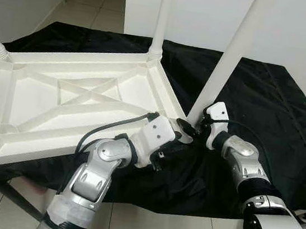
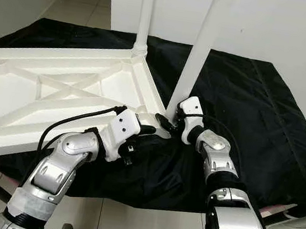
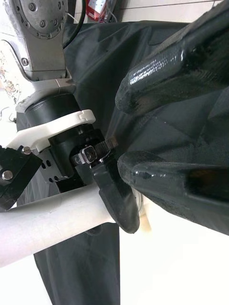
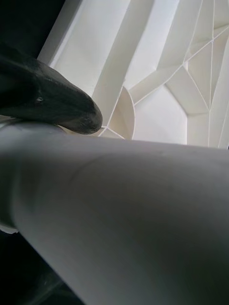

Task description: Building children table

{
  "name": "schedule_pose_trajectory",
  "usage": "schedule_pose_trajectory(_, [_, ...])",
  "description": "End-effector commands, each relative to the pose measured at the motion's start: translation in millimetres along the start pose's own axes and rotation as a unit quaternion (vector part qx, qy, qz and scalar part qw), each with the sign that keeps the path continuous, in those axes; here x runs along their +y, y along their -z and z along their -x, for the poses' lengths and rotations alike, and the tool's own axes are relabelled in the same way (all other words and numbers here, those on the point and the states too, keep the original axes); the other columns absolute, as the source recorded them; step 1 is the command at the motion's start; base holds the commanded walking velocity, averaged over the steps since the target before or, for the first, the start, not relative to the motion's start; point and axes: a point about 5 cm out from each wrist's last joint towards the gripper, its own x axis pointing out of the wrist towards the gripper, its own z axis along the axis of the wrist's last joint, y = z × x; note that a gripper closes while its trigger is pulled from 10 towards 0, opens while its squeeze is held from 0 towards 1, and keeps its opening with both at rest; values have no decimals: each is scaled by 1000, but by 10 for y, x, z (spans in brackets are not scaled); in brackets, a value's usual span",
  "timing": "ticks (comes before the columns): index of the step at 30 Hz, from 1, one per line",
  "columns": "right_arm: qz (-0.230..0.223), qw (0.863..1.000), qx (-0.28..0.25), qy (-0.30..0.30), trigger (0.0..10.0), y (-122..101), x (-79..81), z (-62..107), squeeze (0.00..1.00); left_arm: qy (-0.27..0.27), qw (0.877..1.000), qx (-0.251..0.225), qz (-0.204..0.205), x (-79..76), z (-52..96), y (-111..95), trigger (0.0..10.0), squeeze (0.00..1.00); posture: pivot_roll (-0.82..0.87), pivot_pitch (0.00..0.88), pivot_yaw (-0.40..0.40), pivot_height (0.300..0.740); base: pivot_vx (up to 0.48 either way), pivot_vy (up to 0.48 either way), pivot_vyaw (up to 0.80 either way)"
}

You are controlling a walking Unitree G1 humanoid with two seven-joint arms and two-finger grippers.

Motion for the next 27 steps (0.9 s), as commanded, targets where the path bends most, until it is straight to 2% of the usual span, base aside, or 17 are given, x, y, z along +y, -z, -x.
schedule_pose_trajectory(1, [-23, 1000, 20, 1, 0, 115, 30, 11, 0, -78, 997, 2, -5, 69, -5, 4, 10000, 0, -2, 0, -37, 740, 0, 0, 0])
schedule_pose_trajectory(2, [-23, 1000, 20, 1, 0, 115, 30, 11, 0, -78, 997, 2, -5, 69, -5, 4, 10000, 0, -2, 0, -37, 740, 0, 0, 0])
schedule_pose_trajectory(3, [-29, 999, 16, 11, 10000, 125, 33, 16, 0, -78, 997, 2, -5, 71, -8, 2, 10000, 0, -2, 0, -38, 740, 0, 0, 0])
schedule_pose_trajectory(7, [-59, 997, 7, 49, 10000, 150, 67, -5, 0, -80, 997, 5, -4, 80, -11, 20, 10000, 0, -6, 0, -37, 740, 0, 0, 0])
schedule_pose_trajectory(17, [-69, 992, -10, 107, 10000, 136, 152, -36, 0, -83, 997, 7, 0, 68, -6, 50, 10000, 0, -14, 0, -32, 740, 0, 0, 0])
schedule_pose_trajectory(19, [-83, 985, -20, 152, 10000, 122, 233, -48, 0, -85, 996, 5, 5, 72, 1, 57, 10000, 0, -20, 0, -30, 740, 0, 0, 0])
schedule_pose_trajectory(25, [-107, 974, -23, 198, 10000, 117, 349, -63, 0, -90, 996, 4, 9, 92, -1, 62, 10000, 0, -20, 0, -32, 740, 0, 0, 0])
schedule_pose_trajectory(27, [-134, 956, -13, 260, 10000, 130, 458, -77, 0, -96, 995, -6, 22, 105, -6, 44, 10000, 0, -26, 0, -26, 740, 0, 0, 0])
